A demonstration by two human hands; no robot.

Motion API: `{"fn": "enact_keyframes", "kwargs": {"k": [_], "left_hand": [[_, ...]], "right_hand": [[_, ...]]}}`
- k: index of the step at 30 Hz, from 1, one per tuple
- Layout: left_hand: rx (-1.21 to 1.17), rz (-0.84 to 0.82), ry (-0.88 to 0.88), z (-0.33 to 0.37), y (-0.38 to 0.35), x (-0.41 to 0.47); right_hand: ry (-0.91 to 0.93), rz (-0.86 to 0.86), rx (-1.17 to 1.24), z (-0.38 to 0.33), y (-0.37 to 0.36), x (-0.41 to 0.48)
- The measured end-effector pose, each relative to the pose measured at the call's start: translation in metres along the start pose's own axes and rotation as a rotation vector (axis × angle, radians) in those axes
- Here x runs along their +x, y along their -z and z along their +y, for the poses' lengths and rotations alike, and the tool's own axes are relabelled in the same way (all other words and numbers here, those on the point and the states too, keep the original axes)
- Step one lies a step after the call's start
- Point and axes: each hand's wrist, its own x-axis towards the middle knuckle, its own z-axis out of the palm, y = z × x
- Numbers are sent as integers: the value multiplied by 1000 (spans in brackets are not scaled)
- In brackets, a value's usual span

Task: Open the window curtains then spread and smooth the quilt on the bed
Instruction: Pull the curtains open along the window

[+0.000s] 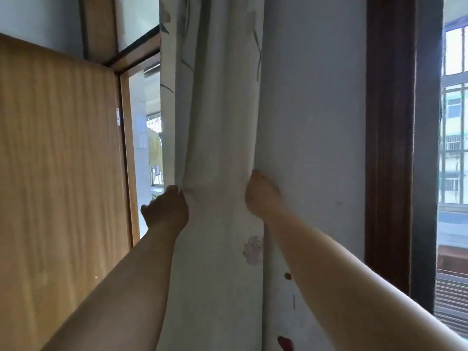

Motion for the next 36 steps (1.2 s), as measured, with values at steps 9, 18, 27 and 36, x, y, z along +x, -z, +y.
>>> {"fn": "enact_keyframes", "kwargs": {"k": [9,18,27,36], "left_hand": [[-279,103,32,56,-7,-38],[-431,74,-392,161,7,-107],[-555,-107,-545,236,10,-180],[-708,-224,-593,299,35,-248]], "right_hand": [[-52,41,9,45,52,-37],[-193,152,-79,109,139,-97],[-310,265,-181,162,206,-162],[-394,344,-368,211,276,-234]]}}
